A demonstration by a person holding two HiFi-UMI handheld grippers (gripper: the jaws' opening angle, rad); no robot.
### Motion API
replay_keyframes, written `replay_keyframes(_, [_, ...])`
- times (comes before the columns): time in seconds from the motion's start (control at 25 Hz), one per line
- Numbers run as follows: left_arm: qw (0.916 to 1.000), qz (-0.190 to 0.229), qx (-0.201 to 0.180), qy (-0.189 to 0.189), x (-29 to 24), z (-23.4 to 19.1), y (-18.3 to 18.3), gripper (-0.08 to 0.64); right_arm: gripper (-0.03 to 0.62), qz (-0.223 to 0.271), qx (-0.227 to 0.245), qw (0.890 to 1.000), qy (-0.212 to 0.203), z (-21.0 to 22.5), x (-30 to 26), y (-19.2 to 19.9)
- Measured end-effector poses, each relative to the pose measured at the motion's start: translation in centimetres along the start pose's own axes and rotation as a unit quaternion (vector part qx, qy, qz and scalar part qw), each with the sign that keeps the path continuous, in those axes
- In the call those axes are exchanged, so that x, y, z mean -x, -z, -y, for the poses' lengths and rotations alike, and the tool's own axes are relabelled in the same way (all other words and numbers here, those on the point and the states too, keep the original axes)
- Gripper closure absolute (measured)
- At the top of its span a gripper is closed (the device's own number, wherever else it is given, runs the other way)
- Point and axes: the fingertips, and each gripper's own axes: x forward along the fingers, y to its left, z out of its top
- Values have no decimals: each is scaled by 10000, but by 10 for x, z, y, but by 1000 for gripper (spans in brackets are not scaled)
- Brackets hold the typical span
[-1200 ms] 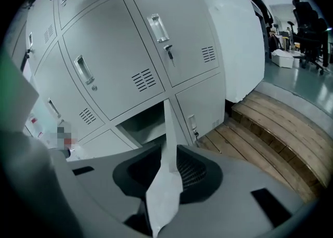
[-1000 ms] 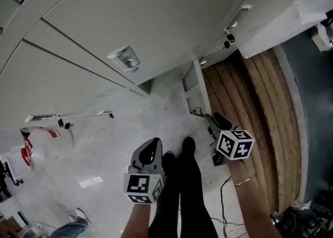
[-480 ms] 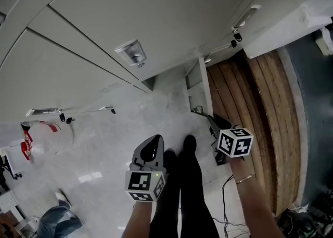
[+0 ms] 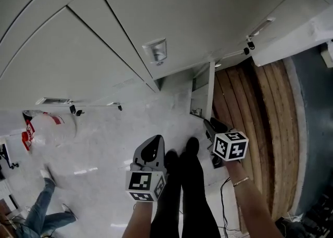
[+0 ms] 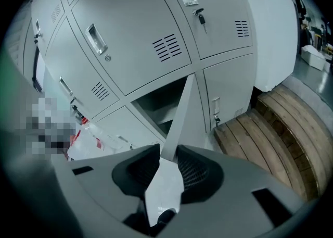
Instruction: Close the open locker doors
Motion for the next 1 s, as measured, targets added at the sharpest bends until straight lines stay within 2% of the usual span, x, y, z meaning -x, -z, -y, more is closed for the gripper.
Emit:
replay_keyframes(0.68, [9984, 199, 335, -416, 22, -39, -8, 540, 463, -262, 700, 9971, -158, -56, -36, -10])
replay_keyframes(1.0, [9977, 211, 380, -516, 27, -51, -8, 540, 460, -341, 953, 9947, -188, -69, -47, -14])
